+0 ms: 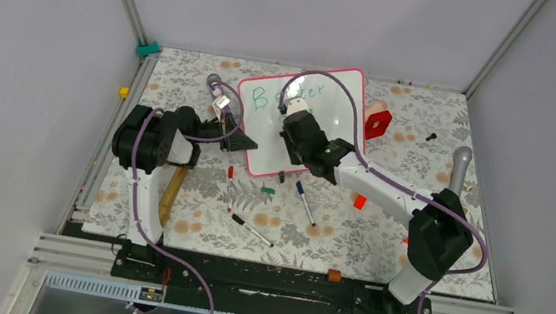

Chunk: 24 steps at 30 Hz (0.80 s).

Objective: Write a sentence on the whiteboard

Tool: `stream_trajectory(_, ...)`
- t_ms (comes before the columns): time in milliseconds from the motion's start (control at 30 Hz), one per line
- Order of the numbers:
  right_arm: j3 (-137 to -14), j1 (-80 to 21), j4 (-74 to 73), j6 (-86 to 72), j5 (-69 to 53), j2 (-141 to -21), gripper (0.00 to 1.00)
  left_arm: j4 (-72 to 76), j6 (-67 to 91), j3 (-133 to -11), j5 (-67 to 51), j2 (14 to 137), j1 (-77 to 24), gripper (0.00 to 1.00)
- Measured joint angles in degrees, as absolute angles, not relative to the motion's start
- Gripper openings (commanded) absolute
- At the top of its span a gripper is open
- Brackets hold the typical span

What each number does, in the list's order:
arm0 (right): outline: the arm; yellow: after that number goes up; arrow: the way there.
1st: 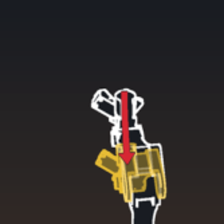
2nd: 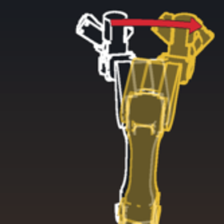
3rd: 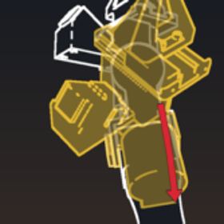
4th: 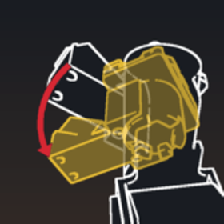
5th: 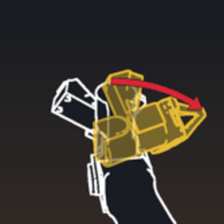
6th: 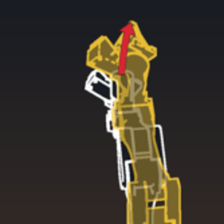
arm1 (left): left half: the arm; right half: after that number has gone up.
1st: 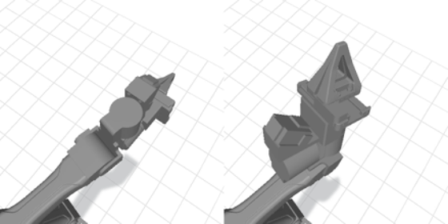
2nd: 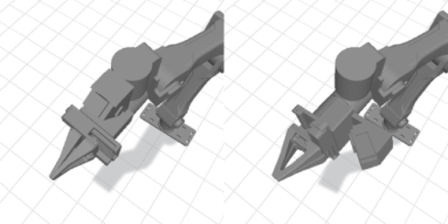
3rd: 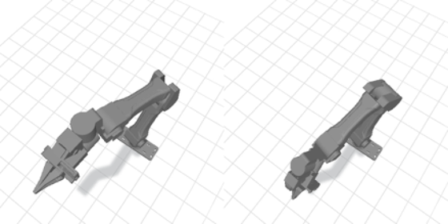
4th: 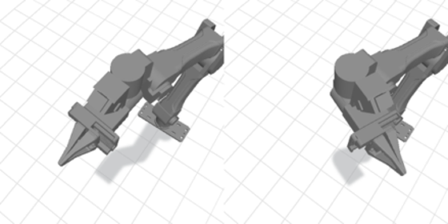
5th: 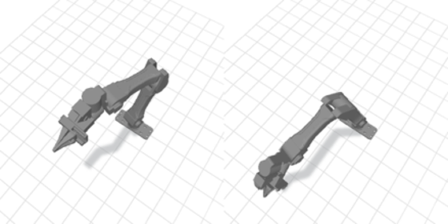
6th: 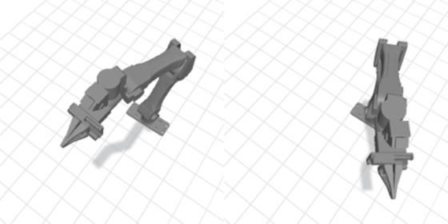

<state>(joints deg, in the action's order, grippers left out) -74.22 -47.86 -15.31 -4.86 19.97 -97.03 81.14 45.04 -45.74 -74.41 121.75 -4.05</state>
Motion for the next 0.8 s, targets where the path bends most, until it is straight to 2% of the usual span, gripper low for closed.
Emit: stream_trajectory(800,-78.91,-47.99,-17.96,-4.75,20.43,-99.18,0.0,81.12,45.06,-45.74,-74.41,121.75,-4.05,0.0)
